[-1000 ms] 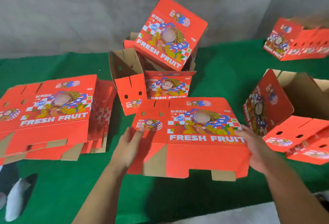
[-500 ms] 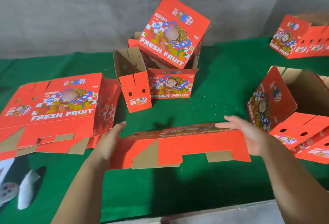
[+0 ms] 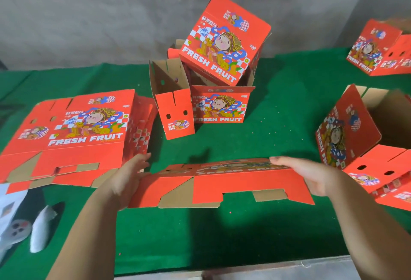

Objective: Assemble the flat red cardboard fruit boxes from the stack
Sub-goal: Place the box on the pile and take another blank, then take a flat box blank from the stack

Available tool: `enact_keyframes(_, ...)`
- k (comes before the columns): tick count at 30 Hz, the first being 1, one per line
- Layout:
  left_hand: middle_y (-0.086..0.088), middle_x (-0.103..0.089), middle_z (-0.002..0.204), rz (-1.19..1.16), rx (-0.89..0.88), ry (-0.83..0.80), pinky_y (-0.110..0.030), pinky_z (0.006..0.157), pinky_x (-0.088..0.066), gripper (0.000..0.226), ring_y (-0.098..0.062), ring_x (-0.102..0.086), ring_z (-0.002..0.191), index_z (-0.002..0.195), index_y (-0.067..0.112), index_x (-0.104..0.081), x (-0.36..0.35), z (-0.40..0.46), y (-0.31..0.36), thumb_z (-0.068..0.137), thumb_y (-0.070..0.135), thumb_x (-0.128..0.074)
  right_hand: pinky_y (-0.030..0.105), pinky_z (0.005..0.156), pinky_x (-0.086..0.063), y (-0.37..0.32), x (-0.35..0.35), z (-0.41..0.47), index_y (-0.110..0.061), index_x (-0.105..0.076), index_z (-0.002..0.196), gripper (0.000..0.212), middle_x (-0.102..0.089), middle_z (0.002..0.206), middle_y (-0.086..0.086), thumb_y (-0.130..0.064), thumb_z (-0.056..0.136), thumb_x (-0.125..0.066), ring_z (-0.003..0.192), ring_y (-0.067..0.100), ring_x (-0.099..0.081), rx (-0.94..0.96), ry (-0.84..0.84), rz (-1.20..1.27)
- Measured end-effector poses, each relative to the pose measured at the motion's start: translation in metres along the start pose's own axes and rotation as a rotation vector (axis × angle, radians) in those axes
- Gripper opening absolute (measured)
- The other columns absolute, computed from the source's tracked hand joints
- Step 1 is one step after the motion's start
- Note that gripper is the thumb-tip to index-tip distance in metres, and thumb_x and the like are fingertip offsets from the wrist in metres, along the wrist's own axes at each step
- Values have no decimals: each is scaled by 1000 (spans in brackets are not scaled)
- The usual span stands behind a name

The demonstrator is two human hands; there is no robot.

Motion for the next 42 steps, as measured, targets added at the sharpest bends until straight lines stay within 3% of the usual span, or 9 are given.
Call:
enact_keyframes(5,-8,-59,143,-14,-29,-10,-44,106,-39,71,-25,-57,121,140,14,-57,9,14,-4,93,67,-48,36,69,-55,-12,30,3,-26,-67,122,43,-72,114,8,-57,93,-63,81,27,-68,87,165,97)
enact_keyframes(10,-5,-76,115,-38,-501,189,-37,85,-49,51,-14,-70,93,109,40,-72,16,13,12,114,38,-22,40,62,-61,-9,29,16,-42,-62,131,31,-70,125,2,-51,104,-49,75,26,-75,158,105,357)
enact_keyframes(12,2,-74,84,26,-539,204,-37,78,-43,65,-18,-67,79,83,35,-76,6,13,16,113,48,-20,49,91,-60,-9,23,25,-37,-62,136,37,-64,136,8,-51,103,-54,110,32,-71,233,49,510)
enact_keyframes(14,-5,-63,73,19,-539,167,-39,73,-33,75,-27,-53,78,66,20,-64,-6,15,23,106,65,-19,48,127,-23,-15,17,30,-24,-51,149,63,-45,159,9,-64,100,-46,152,31,-36,371,-30,661)
enact_keyframes(18,-10,-69,93,-226,-476,239,-44,85,-56,71,-32,-71,88,100,17,-68,1,27,28,104,69,-20,44,128,10,-19,8,27,-28,-54,149,72,-49,158,-11,-69,104,-16,159,15,-9,507,151,581)
enact_keyframes(25,-13,-61,71,-205,-442,278,-46,69,-58,59,-31,-66,55,97,13,-69,-3,31,29,104,58,-33,19,110,-30,-42,-17,18,-38,-44,137,45,-59,128,-27,-59,109,-16,109,-17,-55,610,256,526)
enact_keyframes(33,10,-74,85,28,-569,-8,-30,58,-57,60,-11,-66,67,128,52,-66,-83,26,27,90,87,-35,37,68,-63,-52,-73,30,-22,-84,90,71,-78,95,13,-78,94,-41,79,27,-77,433,-62,700)
enact_keyframes(37,6,-58,147,33,-583,-8,-44,80,-60,67,-22,-70,103,149,63,-36,-76,18,32,87,80,-58,36,66,-62,-71,-53,24,-27,-85,91,61,-79,102,12,-77,88,-50,85,26,-78,537,31,813)
enact_keyframes(42,15,-30,161,177,-693,153,-53,119,-38,84,-19,-40,148,156,59,-20,-79,4,33,85,75,-60,49,99,-57,-68,-39,32,-29,-68,127,66,-75,123,6,-77,82,-64,109,26,-74,505,220,599)
Point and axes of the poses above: each hand's wrist, its own z-axis towards the middle knuckle, its own x-axis out of the back of the hand, y = z × x, the point moved 9 cm from there along z, towards the middle knuckle
